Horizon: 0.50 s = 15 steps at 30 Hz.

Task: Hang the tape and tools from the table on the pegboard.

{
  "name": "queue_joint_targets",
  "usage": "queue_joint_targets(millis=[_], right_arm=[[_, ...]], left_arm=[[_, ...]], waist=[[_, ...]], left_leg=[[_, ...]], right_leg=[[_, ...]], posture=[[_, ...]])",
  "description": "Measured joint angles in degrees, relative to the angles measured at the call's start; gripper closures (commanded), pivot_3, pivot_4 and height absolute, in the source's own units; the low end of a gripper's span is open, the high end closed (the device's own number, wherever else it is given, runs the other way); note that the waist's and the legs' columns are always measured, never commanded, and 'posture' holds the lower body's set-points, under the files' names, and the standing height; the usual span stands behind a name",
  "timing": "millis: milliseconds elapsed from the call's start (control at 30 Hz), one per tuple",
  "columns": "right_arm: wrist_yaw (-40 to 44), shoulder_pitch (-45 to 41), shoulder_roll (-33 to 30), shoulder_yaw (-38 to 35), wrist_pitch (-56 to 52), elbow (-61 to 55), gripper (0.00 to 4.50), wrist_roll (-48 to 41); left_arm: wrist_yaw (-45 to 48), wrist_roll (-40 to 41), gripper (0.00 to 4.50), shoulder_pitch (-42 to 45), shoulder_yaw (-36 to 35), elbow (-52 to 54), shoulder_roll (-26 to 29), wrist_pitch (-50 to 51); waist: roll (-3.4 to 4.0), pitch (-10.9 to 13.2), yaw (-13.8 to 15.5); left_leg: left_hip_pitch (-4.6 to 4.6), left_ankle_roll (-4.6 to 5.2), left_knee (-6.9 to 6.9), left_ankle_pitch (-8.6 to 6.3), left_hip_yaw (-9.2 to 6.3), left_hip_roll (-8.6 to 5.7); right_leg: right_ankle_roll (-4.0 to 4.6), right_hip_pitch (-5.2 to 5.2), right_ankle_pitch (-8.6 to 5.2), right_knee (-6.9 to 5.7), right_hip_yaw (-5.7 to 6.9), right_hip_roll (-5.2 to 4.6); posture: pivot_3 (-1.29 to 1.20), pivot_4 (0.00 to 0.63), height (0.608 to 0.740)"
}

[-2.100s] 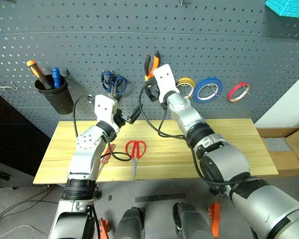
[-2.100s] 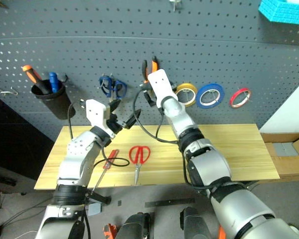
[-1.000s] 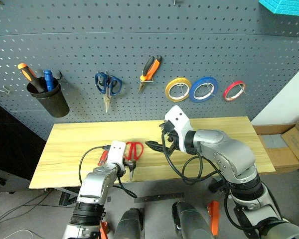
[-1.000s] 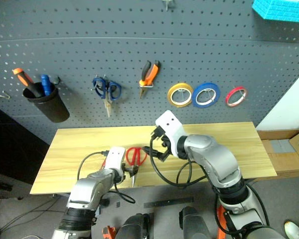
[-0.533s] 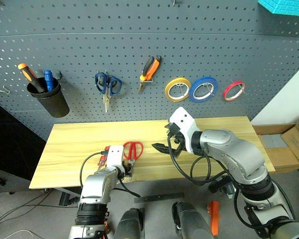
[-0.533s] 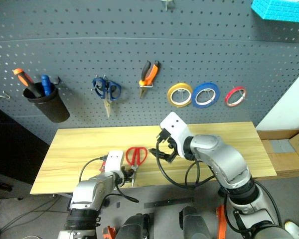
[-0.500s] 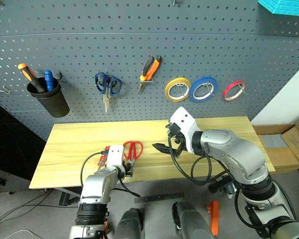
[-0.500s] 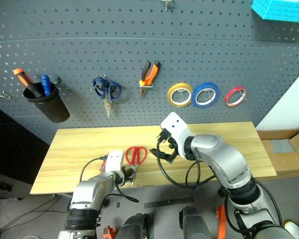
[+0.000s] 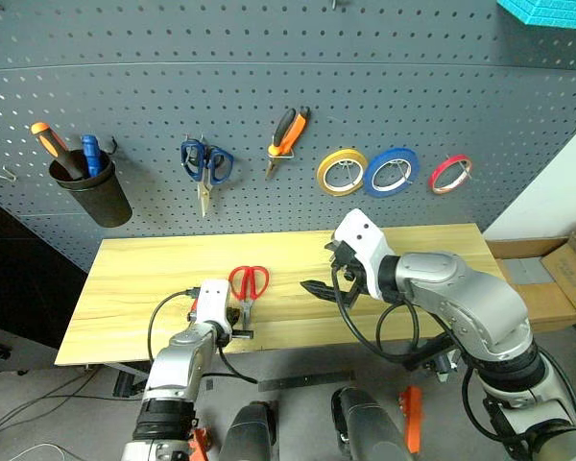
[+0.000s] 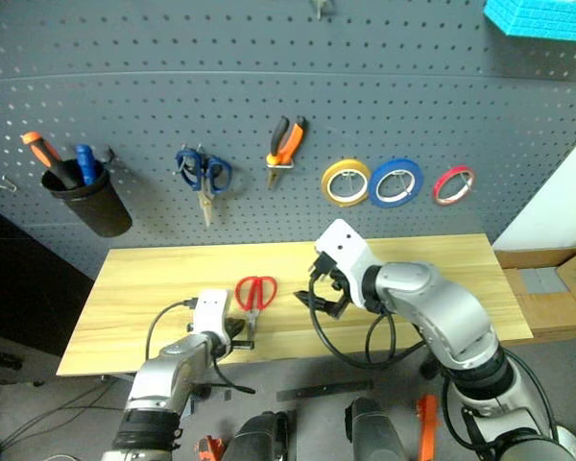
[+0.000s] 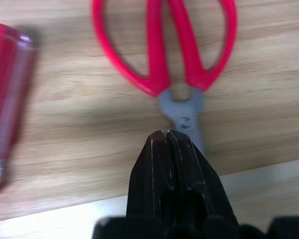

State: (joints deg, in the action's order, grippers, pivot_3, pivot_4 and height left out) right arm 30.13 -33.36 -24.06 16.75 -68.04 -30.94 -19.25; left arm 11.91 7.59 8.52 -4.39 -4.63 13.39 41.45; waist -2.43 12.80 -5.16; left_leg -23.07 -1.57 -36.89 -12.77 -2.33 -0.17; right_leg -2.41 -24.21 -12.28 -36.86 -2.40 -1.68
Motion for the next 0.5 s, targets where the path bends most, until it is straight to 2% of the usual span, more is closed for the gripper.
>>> queue_joint_targets(millis=[233,333,500], right_arm=[[-0.10,0.19,-1.24,-1.12,0.07,-0.81,0.00,-0.65],[-0.04,0.19,-1.86,-1.15,0.15,-0.81,0.00,-1.11],[0.35,0.18,-2.40,-1.15,0.23,-0.80,0.00,-1.78]], left_arm=[[0.09,0.42,4.45,-3.40,-1.04,8.92,0.42,-2.72],[-0.03,1.12,3.84,-3.39,-1.07,11.28,-0.09,-1.02],[-0.19,1.58,2.18,-1.69,-0.43,13.65,-0.11,5.07]], waist=[[0.01,0.02,0.07],[0.01,0.04,0.04],[0.02,0.06,0.03]], left_leg=[[-0.01,-0.01,-0.01,0.00,0.01,-0.01],[-0.01,0.00,0.01,-0.01,0.02,-0.01],[-0.02,-0.01,0.04,-0.01,0.00,-0.04]], right_leg=[[0.15,0.00,-0.10,0.03,0.00,-0.03],[0.21,0.00,-0.17,0.03,0.01,-0.03],[0.01,0.00,-0.14,0.01,0.05,0.00]], posture=[[-0.16,0.203,0.740],[-0.15,0.205,0.740],[-0.15,0.207,0.740]])
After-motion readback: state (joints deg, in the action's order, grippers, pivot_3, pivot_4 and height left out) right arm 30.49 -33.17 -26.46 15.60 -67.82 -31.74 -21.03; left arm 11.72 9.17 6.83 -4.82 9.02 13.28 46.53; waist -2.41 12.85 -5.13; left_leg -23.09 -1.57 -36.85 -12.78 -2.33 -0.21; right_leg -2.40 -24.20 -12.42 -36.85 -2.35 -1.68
